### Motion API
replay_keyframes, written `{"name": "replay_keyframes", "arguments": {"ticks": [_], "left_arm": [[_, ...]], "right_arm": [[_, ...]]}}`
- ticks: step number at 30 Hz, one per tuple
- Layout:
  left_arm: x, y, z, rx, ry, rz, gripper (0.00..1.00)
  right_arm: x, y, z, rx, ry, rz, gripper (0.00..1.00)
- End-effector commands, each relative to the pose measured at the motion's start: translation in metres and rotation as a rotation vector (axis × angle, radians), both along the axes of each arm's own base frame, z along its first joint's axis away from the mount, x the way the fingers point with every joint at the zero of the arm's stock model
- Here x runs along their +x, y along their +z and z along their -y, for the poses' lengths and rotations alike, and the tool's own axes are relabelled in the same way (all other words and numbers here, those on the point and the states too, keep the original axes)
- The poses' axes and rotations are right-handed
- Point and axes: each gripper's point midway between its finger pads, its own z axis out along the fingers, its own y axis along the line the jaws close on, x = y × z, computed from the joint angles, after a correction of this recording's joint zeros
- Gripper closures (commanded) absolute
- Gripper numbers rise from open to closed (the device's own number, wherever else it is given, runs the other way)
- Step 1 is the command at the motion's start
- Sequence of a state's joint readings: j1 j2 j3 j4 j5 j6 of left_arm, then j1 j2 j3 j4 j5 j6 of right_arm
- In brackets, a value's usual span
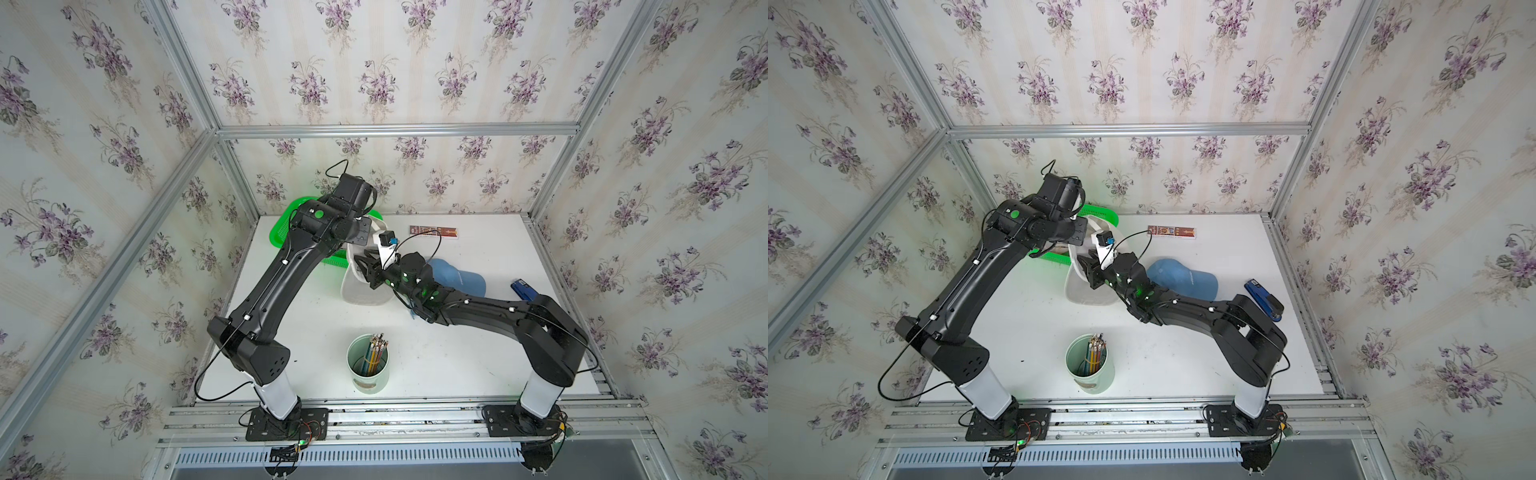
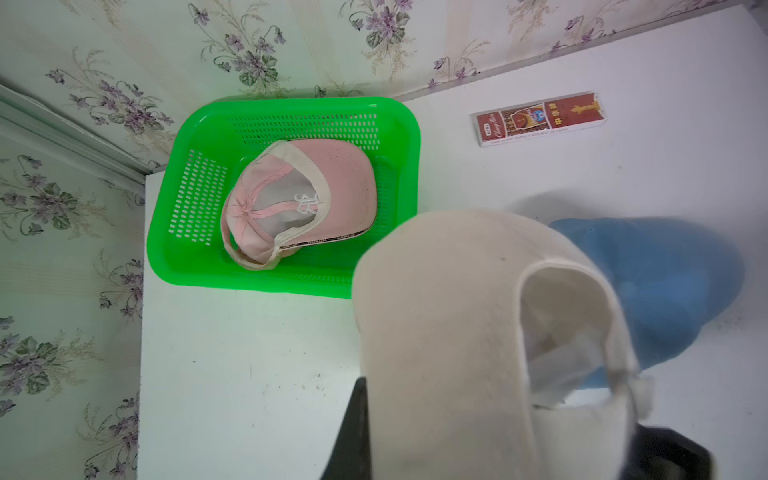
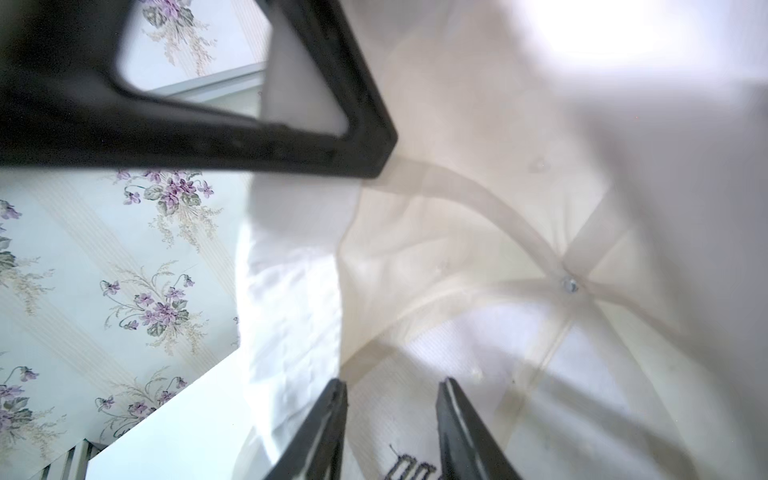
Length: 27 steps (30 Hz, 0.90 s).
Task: Turn the baseball cap inside out
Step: Turn over the baseball cap.
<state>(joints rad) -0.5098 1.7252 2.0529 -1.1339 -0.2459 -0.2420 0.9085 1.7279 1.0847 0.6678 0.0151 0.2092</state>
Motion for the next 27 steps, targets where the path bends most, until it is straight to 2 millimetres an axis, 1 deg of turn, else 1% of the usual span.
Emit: {"name": "replay_keyframes", "arguments": {"ticks": [1, 4, 6, 9, 11, 14, 18, 21, 24, 27], "left_arm": [[0.007, 0.004, 0.006, -0.039, -0.005, 0.027, 1.00], [0.010, 0.002, 0.009, -0.049, -0.007, 0.026, 1.00], [0.011, 0.001, 0.010, -0.050, -0.008, 0.025, 1.00], [0.011, -0.001, 0.009, -0.042, -0.007, 0.020, 1.00], [0.011, 0.000, 0.007, -0.035, -0.005, 0.022, 1.00], [0.012, -0.001, 0.006, -0.019, -0.003, 0.025, 1.00], [0.010, -0.002, 0.008, -0.027, -0.011, 0.016, 1.00], [0.007, 0.000, 0.008, -0.038, -0.016, 0.014, 1.00], [0.004, -0.001, 0.011, -0.055, -0.026, 0.009, 1.00], [0.001, -0.003, 0.012, -0.057, -0.032, 0.004, 1.00]], "right_arm": [[-0.004, 0.000, 0.014, -0.029, -0.029, 0.005, 0.56], [-0.011, -0.001, 0.023, -0.050, -0.029, -0.005, 0.55], [-0.013, 0.002, 0.036, -0.058, -0.065, -0.004, 0.53], [-0.010, 0.008, 0.059, -0.097, -0.162, 0.004, 0.47], [-0.007, 0.010, 0.071, -0.134, -0.211, 0.014, 0.44], [-0.007, 0.011, 0.081, -0.178, -0.243, 0.038, 0.41], [0.004, 0.006, 0.094, -0.250, -0.336, 0.061, 0.38], [0.016, -0.001, 0.099, -0.311, -0.409, 0.079, 0.36], [0.025, -0.006, 0.092, -0.350, -0.420, 0.088, 0.35], [0.036, -0.007, 0.088, -0.362, -0.457, 0.092, 0.35]]}}
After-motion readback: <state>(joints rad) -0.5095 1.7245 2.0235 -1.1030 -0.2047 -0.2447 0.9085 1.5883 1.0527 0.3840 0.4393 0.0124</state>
